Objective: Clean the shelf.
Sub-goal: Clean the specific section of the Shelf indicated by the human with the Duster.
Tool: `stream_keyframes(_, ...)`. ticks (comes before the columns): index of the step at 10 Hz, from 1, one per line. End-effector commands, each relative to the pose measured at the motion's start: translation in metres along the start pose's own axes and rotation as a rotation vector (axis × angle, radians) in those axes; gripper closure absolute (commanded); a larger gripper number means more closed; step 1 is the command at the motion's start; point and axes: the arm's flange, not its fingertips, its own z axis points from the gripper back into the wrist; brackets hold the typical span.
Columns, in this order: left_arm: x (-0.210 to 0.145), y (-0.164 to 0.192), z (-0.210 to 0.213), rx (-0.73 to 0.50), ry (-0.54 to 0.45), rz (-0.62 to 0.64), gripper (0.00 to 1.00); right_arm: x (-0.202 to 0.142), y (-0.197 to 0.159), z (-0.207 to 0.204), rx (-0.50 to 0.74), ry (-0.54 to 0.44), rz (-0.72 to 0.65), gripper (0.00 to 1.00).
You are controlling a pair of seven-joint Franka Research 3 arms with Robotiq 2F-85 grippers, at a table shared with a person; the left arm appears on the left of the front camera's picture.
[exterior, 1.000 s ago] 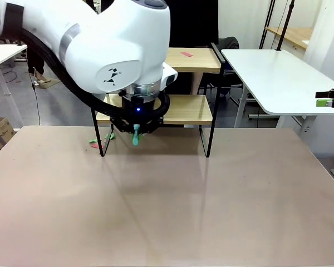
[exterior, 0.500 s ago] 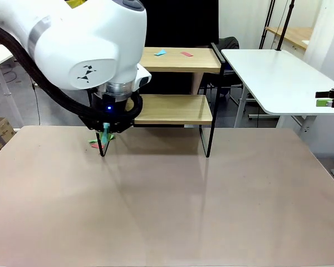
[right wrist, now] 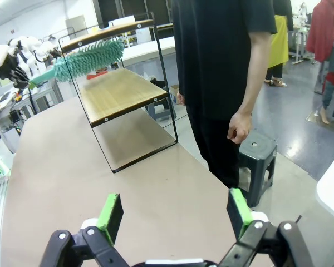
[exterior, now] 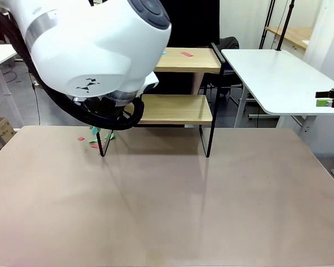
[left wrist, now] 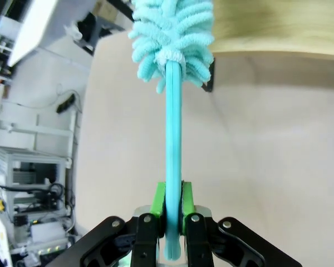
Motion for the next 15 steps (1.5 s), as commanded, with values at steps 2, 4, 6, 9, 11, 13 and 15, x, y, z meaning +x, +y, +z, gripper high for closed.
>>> stream_keyframes(2, 0.0, 0.0, 0.0, 0.0, 0.0, 0.0, 0.86, 0.002, 0.002, -0.001, -0.001, -0.001, 0.003, 0.0)
stream_keyframes(4, 0.0, 0.0, 0.0, 0.0, 0.0, 0.0, 0.86, 0.002, 0.002, -0.001, -0.001, -0.001, 0.003, 0.0)
stream_keyframes(6, 0.0, 0.0, 0.0, 0.0, 0.0, 0.0, 0.86, 0.002, 0.002, -0.001, -0.001, -0.001, 0.003, 0.0)
stream_keyframes(9, -0.006, 0.018, 0.006, -0.245, -0.061, -0.08, 0.86, 0.002, 0.002, -0.001, -0.001, -0.001, 0.003, 0.0)
stream_keyframes(11, -0.012, 0.045, 0.005, -0.387, -0.079, -0.124, 0.86, 0.002, 0.002, -0.001, -0.001, -0.001, 0.003, 0.0)
stream_keyframes(13, -0.017, 0.068, 0.006, -0.483, -0.092, -0.195, 0.86, 0.002, 0.002, -0.001, -0.001, -0.001, 0.003, 0.0)
stream_keyframes(15, -0.023, 0.083, 0.008, -0.563, -0.097, -0.272, 0.86, 0.002, 0.002, -0.001, -0.001, -0.001, 0.003, 0.0)
